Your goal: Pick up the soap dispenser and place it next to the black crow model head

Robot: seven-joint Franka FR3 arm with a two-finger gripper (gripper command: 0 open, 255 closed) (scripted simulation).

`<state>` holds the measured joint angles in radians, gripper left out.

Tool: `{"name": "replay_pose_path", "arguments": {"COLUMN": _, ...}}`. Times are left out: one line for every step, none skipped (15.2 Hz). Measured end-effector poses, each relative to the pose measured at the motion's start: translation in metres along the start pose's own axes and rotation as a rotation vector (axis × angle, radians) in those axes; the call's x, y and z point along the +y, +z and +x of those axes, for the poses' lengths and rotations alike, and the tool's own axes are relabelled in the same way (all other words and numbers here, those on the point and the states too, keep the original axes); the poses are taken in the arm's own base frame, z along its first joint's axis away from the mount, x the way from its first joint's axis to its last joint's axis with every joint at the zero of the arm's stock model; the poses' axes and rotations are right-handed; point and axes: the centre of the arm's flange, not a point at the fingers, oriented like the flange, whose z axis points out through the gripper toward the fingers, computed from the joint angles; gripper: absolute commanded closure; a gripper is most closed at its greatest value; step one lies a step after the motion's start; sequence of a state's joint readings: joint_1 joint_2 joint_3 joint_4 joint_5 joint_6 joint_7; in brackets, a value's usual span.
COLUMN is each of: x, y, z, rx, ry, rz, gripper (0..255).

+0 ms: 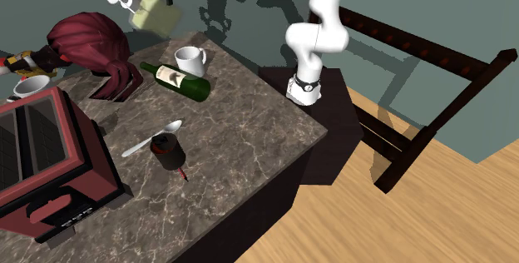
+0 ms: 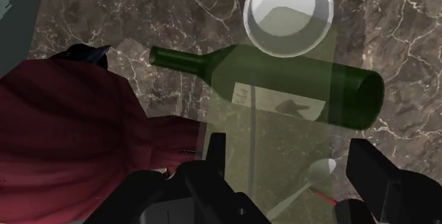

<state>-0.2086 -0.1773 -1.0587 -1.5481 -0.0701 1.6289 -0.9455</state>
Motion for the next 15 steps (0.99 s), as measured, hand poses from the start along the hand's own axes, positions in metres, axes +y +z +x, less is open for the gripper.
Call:
{"name": "replay_pose_path", "arguments": {"x": 0.012, "y": 0.002, "z": -0.006, "rx": -0.001, "ry": 0.001, "rz": 0.001, "gripper": 255}}
{"name": "replay_pose_path", "arguments": {"x": 0.024, "y": 0.009, "z": -0.012, "rx": -0.002, "ry": 0.002, "rz": 0.001, "gripper": 255}}
{"name": "replay_pose_path", "arguments": {"x": 0.036, "y": 0.013, "z": -0.018, "rx": -0.005, "ry": 0.006, "rz": 0.001, "gripper": 255}}
{"name": "replay_pose_path", "arguments": {"x": 0.048, "y": 0.014, "z": -0.023, "rx": -0.008, "ry": 0.006, "rz": -0.002, "gripper": 255}}
{"name": "replay_pose_path", "arguments": {"x": 0.057, "y": 0.017, "z": -0.025, "rx": -0.004, "ry": 0.003, "rz": -0.001, "gripper": 255}}
{"name": "replay_pose_path", "arguments": {"x": 0.068, "y": 0.021, "z": -0.029, "rx": -0.004, "ry": 0.001, "rz": -0.003, "gripper": 255}}
{"name": "replay_pose_path", "arguments": {"x": 0.079, "y": 0.025, "z": -0.033, "rx": -0.002, "ry": 0.000, "rz": -0.004, "gripper": 255}}
{"name": "replay_pose_path", "arguments": {"x": 0.092, "y": 0.027, "z": -0.038, "rx": -0.003, "ry": -0.002, "rz": -0.004, "gripper": 255}}
{"name": "replay_pose_path", "arguments": {"x": 0.103, "y": 0.032, "z": -0.042, "rx": -0.001, "ry": -0.002, "rz": -0.004, "gripper": 255}}
{"name": "replay_pose_path", "arguments": {"x": 0.113, "y": 0.037, "z": -0.047, "rx": -0.001, "ry": -0.002, "rz": -0.005, "gripper": 255}}
{"name": "replay_pose_path", "arguments": {"x": 0.125, "y": 0.040, "z": -0.050, "rx": -0.002, "ry": -0.003, "rz": -0.004, "gripper": 255}}
{"name": "replay_pose_path", "arguments": {"x": 0.131, "y": 0.044, "z": -0.055, "rx": 0.000, "ry": -0.003, "rz": -0.002, "gripper": 255}}
{"name": "replay_pose_path", "arguments": {"x": 0.134, "y": 0.050, "z": -0.057, "rx": 0.001, "ry": -0.003, "rz": -0.002, "gripper": 255}}
{"name": "replay_pose_path", "arguments": {"x": 0.135, "y": 0.054, "z": -0.059, "rx": 0.001, "ry": -0.002, "rz": -0.001, "gripper": 255}}
{"name": "replay_pose_path", "arguments": {"x": 0.136, "y": 0.059, "z": -0.063, "rx": 0.001, "ry": 0.000, "rz": -0.001, "gripper": 255}}
